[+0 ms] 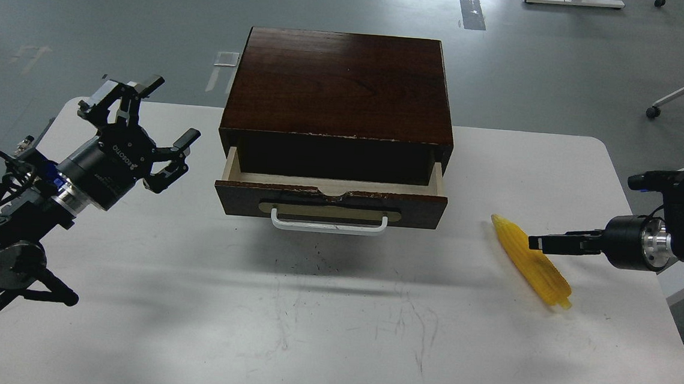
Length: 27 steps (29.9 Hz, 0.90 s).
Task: Put corn in drawer with both arms
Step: 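Reach the right gripper to the yellow corn cob and grasp it, then lift the corn cob with the right gripper and carry it over the drawer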
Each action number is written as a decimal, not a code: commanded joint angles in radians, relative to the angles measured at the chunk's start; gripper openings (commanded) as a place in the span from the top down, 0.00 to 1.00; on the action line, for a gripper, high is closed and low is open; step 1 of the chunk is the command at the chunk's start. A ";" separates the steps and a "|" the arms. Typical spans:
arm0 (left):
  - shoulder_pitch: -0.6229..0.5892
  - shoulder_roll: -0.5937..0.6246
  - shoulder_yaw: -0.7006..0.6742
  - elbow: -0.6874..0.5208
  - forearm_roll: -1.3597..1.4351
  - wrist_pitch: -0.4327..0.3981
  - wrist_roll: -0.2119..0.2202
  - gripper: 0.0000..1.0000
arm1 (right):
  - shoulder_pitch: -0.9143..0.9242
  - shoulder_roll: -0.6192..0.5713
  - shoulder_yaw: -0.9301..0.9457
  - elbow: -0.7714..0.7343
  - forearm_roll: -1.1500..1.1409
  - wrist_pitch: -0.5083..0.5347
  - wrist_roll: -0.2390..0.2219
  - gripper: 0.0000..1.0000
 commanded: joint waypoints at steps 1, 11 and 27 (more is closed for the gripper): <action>-0.001 0.000 0.000 0.000 0.001 0.000 0.000 0.01 | 0.008 0.016 -0.042 -0.003 -0.002 -0.015 0.000 0.01; 0.000 0.000 -0.008 0.000 0.001 0.000 0.000 0.01 | 0.031 0.040 -0.130 0.000 -0.003 -0.018 0.000 0.53; -0.001 0.003 -0.023 -0.002 0.001 -0.002 0.000 0.01 | 0.204 0.007 -0.125 0.012 -0.017 -0.018 0.000 0.95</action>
